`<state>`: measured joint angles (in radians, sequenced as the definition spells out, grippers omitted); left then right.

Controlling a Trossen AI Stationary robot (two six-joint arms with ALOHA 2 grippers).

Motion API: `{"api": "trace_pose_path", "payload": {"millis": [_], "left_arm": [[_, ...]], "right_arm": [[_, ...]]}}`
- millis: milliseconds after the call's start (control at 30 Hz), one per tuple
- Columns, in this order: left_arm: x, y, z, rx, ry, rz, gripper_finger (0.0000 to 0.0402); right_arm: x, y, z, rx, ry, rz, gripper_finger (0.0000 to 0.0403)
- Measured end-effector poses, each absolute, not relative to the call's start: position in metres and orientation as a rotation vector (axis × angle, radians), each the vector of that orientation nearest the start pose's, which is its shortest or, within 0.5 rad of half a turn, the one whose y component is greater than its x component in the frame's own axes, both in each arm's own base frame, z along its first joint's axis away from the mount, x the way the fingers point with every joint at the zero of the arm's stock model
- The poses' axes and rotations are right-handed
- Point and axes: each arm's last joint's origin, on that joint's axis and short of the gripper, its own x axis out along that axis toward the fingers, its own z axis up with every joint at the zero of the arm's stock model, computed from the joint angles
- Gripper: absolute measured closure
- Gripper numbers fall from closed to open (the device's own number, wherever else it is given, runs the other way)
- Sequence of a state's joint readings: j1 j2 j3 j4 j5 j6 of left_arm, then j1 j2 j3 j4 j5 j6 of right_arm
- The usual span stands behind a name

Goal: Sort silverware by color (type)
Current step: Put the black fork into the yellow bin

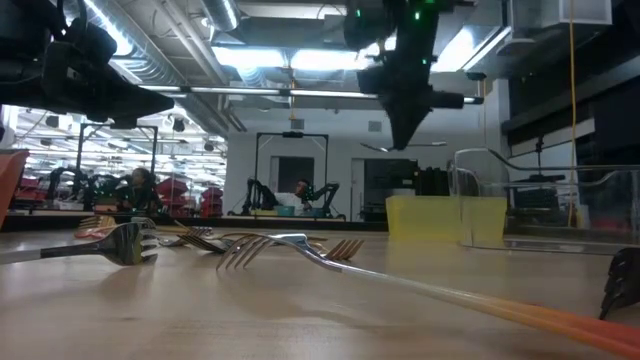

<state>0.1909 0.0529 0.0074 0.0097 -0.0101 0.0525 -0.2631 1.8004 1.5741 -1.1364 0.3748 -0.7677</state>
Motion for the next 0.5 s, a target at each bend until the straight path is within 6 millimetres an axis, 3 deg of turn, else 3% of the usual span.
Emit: {"api": "trace_pose_path", "payload": {"millis": [267, 500], "left_arm": [[0.099, 0.019, 0.163, 0.049, 0.041, 0.2, 0.0401], [0.099, 0.019, 0.163, 0.049, 0.041, 0.2, 0.0401]], "right_arm": [[0.307, -0.151, 0.251, -0.59, 1.666, 0.005, 0.0402], [0.286, -0.168, 0.228, -0.542, 1.755, 0.044, 0.0402]]}}
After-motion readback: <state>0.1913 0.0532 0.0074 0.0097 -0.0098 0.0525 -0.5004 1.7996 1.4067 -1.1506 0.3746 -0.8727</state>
